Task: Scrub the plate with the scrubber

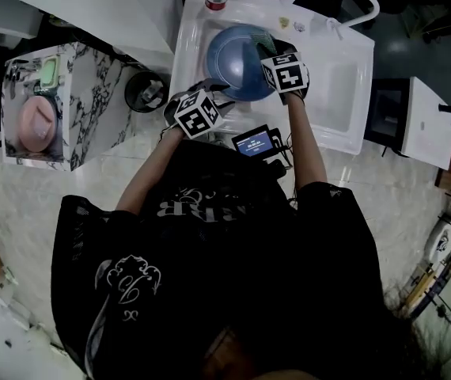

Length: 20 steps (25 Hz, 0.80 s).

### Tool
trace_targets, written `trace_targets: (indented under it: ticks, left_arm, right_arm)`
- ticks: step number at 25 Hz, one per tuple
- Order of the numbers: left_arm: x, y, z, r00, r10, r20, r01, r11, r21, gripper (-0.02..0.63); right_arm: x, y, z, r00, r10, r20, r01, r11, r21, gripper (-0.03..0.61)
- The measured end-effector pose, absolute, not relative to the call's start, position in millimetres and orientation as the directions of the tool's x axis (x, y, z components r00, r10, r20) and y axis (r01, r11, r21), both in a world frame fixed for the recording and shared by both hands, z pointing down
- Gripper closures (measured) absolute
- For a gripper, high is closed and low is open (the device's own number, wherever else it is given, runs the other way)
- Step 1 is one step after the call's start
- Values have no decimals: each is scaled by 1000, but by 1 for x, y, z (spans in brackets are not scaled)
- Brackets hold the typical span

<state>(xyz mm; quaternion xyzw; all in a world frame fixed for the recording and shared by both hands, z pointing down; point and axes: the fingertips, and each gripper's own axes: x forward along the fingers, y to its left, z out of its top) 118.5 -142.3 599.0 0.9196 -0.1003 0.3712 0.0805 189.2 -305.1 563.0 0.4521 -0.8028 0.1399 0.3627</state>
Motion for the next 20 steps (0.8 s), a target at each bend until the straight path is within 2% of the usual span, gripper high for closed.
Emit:
trace_targets:
  ticks: [2,7,9,11,20]
  left_arm:
    - [118,-135,607,681,-75,729,-177,-982,64,385]
    - [114,-136,626,592,-54,804,-64,-998,-19,385]
    - [114,-142,630,578,-71,813,-56,-997,-48,421]
    - [113,-148,631,581,-84,810,-77,-996,-47,505]
    - [102,-152,628,583,-49,811,-133,-991,36,511]
  right_arm:
    - [192,-313,568,-309,-619,722,-824,553,122,486]
    - [191,-330,578,-281,-594,753,-801,578,157,486]
    - [186,-333,585,-280,-577,767,-786,596,161,486]
    - [182,-336,592,-276,-568,775,-773,610,173,486]
    - [150,-341,597,-348,-538,767,-772,629,90,488]
